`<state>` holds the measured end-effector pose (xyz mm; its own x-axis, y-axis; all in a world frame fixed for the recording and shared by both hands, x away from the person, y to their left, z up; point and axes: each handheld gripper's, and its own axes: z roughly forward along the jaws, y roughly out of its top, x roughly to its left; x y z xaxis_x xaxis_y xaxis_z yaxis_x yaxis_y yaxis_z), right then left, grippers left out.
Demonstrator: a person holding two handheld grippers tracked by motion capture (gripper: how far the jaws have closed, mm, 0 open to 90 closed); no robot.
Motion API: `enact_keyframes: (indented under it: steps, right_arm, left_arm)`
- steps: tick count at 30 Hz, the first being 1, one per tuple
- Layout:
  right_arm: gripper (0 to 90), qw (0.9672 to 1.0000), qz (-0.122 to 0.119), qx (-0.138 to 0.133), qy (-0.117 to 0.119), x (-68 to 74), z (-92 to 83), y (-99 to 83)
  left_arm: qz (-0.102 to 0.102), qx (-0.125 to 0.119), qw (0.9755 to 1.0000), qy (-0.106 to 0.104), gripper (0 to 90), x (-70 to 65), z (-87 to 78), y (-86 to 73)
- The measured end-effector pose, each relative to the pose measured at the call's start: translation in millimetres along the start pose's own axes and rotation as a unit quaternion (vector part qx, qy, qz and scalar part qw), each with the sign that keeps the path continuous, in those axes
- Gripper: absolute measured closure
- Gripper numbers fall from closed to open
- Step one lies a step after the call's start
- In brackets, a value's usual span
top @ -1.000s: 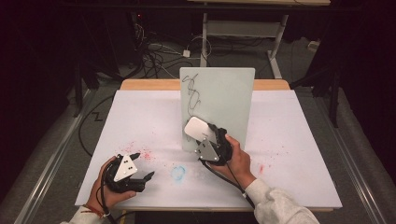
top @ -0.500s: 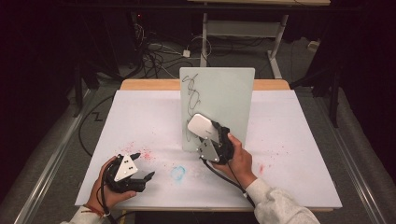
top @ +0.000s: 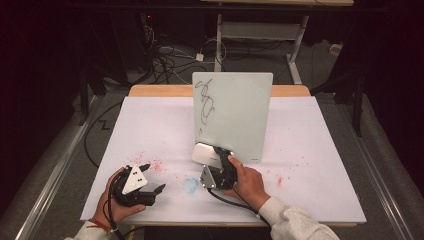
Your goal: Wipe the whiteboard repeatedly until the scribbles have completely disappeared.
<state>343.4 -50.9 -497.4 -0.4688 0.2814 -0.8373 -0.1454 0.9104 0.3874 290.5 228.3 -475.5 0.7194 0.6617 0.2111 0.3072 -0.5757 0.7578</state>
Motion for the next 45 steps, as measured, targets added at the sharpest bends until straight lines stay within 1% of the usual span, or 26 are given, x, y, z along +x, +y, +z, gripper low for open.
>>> enact_keyframes:
  steps: [1,5,7,8,13,17,19,20,23,27,30,31,32,33,34,36,37,38,39,43,45]
  right_arm:
    - [31.1,1.0000,-0.007,0.007,0.001,1.0,-0.3,1.3]
    - [31.0,0.9995,-0.028,0.012,-0.007,5.3,1.2,4.7]
    - [30.9,0.9995,-0.028,0.010,-0.009,6.6,2.3,5.9]
    - [30.9,0.9994,-0.031,0.007,-0.011,7.0,3.0,6.3]
    - [30.9,0.9990,-0.040,0.012,-0.014,9.5,4.2,9.6]
    - [31.1,0.9993,-0.035,0.014,-0.001,5.8,2.4,7.4]
    - [31.0,0.9994,-0.032,0.011,0.006,1.6,1.3,4.2]
    - [31.1,0.9993,-0.031,0.015,0.010,-0.4,0.0,2.2]
    - [31.0,0.9990,-0.037,0.023,0.012,-6.2,-3.8,-6.3]
    - [31.1,0.9986,-0.036,0.034,0.017,-14.4,-10.1,-20.6]
    - [31.0,0.9980,-0.043,0.041,0.019,-17.3,-13.9,-29.8]
    - [31.1,0.9980,-0.047,0.038,0.019,-17.8,-14.0,-31.6]
    - [31.1,0.9978,-0.049,0.042,0.017,-17.2,-14.3,-31.6]
    - [31.1,0.9977,-0.051,0.044,0.012,-15.3,-13.6,-30.5]
    - [31.1,0.9971,-0.058,0.048,0.011,-13.8,-13.1,-28.6]
    - [31.0,0.9971,-0.062,0.044,0.007,-9.7,-10.2,-23.1]
    - [31.0,0.9969,-0.066,0.041,0.005,-7.2,-8.4,-19.0]
    - [31.0,0.9968,-0.073,0.033,-0.001,-4.3,-5.7,-15.0]
    - [31.0,0.9967,-0.074,0.032,-0.003,-1.0,-3.7,-10.3]
    - [31.0,0.9963,-0.081,0.029,-0.005,7.8,3.2,7.8]
    - [31.0,0.9958,-0.087,0.028,-0.004,8.6,5.8,13.9]
  left_arm:
    - [0.001,0.001,1.0000,0.000,18.9,-0.2,0.2,0.1]
    - [0.003,0.003,1.0000,-0.001,18.9,-0.9,0.8,0.8]
    - [0.002,0.003,1.0000,-0.001,18.9,-1.0,1.1,0.9]
    - [0.002,0.003,1.0000,-0.001,18.9,-0.9,1.2,0.8]
    - [0.001,0.002,1.0000,0.000,18.9,-0.6,1.3,0.7]
    - [-0.001,0.000,1.0000,0.002,18.9,-0.4,0.0,0.2]
    - [-0.002,0.000,1.0000,0.003,18.9,-0.1,-0.9,-0.3]
    - [-0.003,0.000,1.0000,0.003,18.9,0.2,-1.5,-0.7]
    - [-0.005,-0.001,1.0000,0.006,18.9,0.7,-3.0,-1.5]
    - [-0.006,-0.003,0.9999,0.008,18.9,0.9,-4.3,-1.6]
    - [-0.005,-0.003,0.9999,0.009,18.9,0.8,-4.5,-1.1]
    - [-0.005,-0.002,1.0000,0.008,18.9,0.9,-4.3,-1.0]
    - [-0.004,-0.002,1.0000,0.008,18.9,1.0,-3.8,-0.8]
    - [-0.004,-0.002,1.0000,0.008,18.9,0.8,-3.4,-0.7]
    - [-0.003,-0.001,1.0000,0.007,18.9,0.8,-3.2,-0.6]
    - [-0.002,0.000,1.0000,0.006,18.9,0.7,-2.5,-0.4]
    - [-0.003,0.000,1.0000,0.006,18.9,0.7,-2.1,-0.3]
    - [-0.003,0.000,1.0000,0.005,18.9,0.6,-1.7,-0.4]
    - [-0.003,0.000,1.0000,0.004,18.9,0.5,-1.4,-0.4]
    - [-0.004,-0.001,1.0000,0.002,18.9,1.1,-1.7,-0.7]
    - [-0.006,-0.002,1.0000,0.002,18.9,1.2,-1.8,-0.9]
